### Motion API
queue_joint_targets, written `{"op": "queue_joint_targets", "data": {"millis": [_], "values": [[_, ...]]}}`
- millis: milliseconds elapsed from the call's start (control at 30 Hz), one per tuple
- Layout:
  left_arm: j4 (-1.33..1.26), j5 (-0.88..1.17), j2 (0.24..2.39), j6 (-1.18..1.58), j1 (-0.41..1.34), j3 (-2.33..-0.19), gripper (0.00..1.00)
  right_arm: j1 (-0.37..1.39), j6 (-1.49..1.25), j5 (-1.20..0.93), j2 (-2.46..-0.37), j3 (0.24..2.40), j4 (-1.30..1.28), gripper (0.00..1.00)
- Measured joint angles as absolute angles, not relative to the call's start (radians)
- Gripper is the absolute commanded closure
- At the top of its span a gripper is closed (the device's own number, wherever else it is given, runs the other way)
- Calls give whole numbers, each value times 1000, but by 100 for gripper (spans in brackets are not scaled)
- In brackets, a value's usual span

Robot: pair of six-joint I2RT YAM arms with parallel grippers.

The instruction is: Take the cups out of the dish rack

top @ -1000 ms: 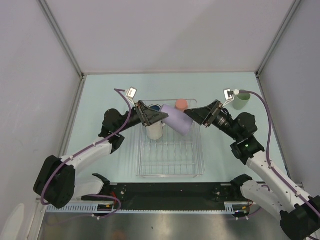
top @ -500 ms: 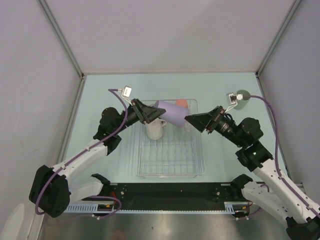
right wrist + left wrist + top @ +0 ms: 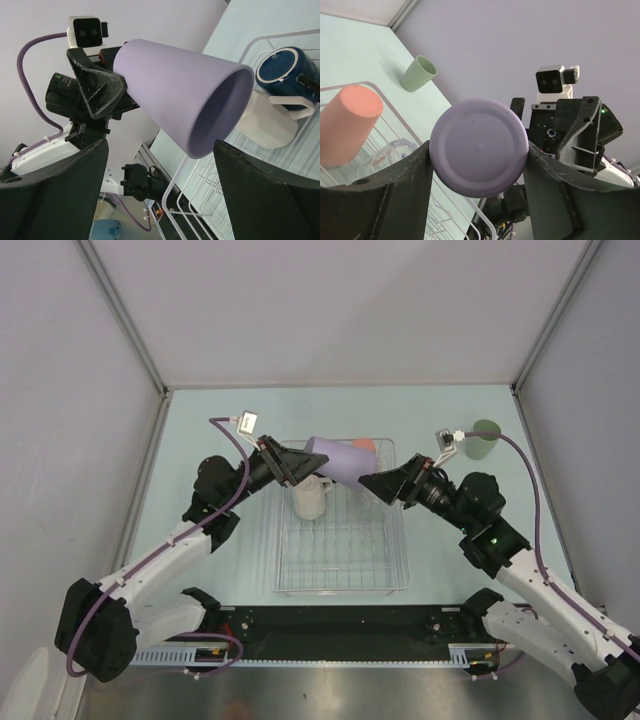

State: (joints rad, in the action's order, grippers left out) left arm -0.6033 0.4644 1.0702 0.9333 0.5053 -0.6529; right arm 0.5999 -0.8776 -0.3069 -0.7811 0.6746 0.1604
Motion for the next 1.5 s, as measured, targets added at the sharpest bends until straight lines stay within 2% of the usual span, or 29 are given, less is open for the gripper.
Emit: {"op": "queue_joint_targets", "data": {"millis": [200, 400, 533, 667, 767, 867, 933, 1000, 1033, 1100, 1133, 1167, 1500], "values": [[-627, 467, 1064, 952, 505, -649, 100, 601, -883, -318, -846, 658, 247, 15], [-659, 476, 1064, 977, 505, -620, 99, 604, -905, -346, -937, 652, 363, 36], [-672, 479, 1064, 989, 505, -607, 100, 609, -917, -356, -958, 646, 426, 53], [-689, 484, 1064, 1003, 505, -602, 100, 614, -924, -356, -958, 639, 460, 60], [-712, 485, 1069, 1015, 505, -598, 100, 614, -936, -356, -958, 634, 480, 74], [-743, 495, 1077, 1042, 503, -592, 100, 614, -957, -361, -955, 626, 513, 99], [-759, 509, 1084, 1078, 501, -590, 99, 615, -977, -382, -945, 619, 548, 100], [-782, 522, 1092, 1112, 501, -589, 84, 618, -981, -390, -937, 618, 562, 100], [-790, 528, 1094, 1122, 501, -589, 62, 619, -982, -392, -931, 618, 566, 100], [-797, 536, 1098, 1127, 501, -589, 29, 620, -982, -392, -922, 617, 558, 100], [-797, 539, 1100, 1126, 501, -589, 6, 620, -979, -390, -916, 617, 548, 100], [-796, 543, 1100, 1126, 501, -589, 0, 620, -975, -389, -909, 617, 537, 100], [-584, 490, 1108, 982, 503, -669, 0, 625, -814, -206, -666, 686, 108, 100]]}}
